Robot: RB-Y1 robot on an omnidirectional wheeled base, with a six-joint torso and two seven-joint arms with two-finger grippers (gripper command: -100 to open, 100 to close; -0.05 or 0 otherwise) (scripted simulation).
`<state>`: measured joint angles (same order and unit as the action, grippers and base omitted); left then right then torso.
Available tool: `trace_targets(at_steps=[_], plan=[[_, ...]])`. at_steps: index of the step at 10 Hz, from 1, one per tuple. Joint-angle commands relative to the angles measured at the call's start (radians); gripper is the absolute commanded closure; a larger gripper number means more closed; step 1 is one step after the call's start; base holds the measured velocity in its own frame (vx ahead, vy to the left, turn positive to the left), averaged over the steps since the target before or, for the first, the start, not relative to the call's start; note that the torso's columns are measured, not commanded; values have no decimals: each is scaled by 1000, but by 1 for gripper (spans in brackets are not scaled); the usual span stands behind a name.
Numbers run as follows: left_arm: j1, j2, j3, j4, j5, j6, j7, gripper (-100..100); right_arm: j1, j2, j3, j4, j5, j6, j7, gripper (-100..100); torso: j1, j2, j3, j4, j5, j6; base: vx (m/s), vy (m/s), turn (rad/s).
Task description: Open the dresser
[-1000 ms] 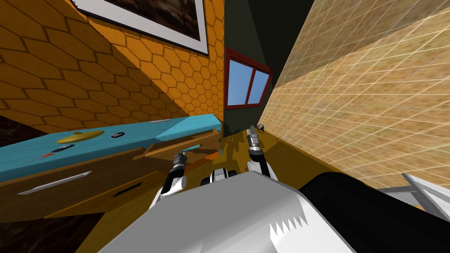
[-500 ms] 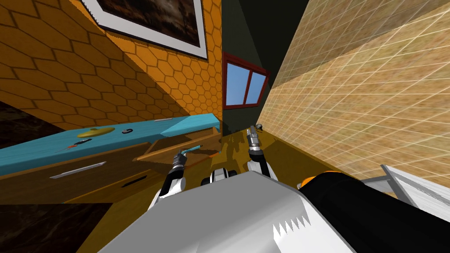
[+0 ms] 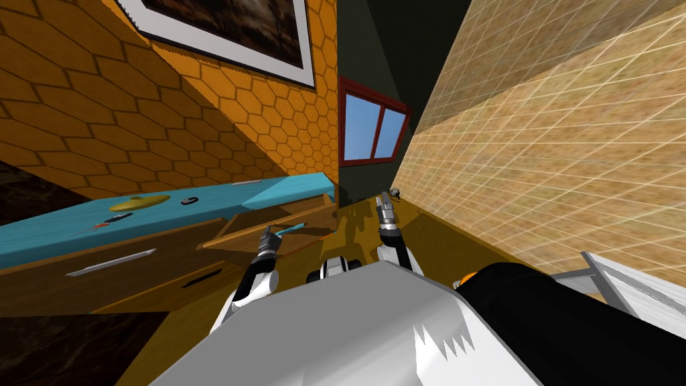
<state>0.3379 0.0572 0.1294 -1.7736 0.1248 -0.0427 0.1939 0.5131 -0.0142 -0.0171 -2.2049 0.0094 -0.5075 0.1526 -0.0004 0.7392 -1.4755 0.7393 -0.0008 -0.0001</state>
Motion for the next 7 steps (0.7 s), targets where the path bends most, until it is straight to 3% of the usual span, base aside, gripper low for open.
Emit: trace_targets(at_steps=[1, 2, 3, 4, 7], plan=[[14, 8, 5, -65, 4, 51, 8, -100, 0, 0, 0, 0, 0, 0, 0, 0, -1, 2, 1, 2, -2, -1, 7, -11, -5], [21, 10, 7, -88, 6, 71, 10, -100, 0, 0, 0, 0, 0, 0, 0, 0, -3, 4, 2, 3, -3, -1, 6, -13, -12], [22, 10, 5, -64, 6, 65, 9, -100, 0, 0, 0, 0, 0, 0, 0, 0, -4, 6, 3, 6, -5, -1, 8, -2, -1], [24, 10, 5, -66, 7, 72, 10, 0, 0, 0, 0, 0, 0, 0, 0, 0, -4, 6, 3, 4, -3, -1, 0, 0, 0], [28, 9, 4, -60, 6, 77, 10, 0, 0, 0, 0, 0, 0, 0, 0, 0, -1, 1, 0, 1, -1, 0, 0, 0, 0]])
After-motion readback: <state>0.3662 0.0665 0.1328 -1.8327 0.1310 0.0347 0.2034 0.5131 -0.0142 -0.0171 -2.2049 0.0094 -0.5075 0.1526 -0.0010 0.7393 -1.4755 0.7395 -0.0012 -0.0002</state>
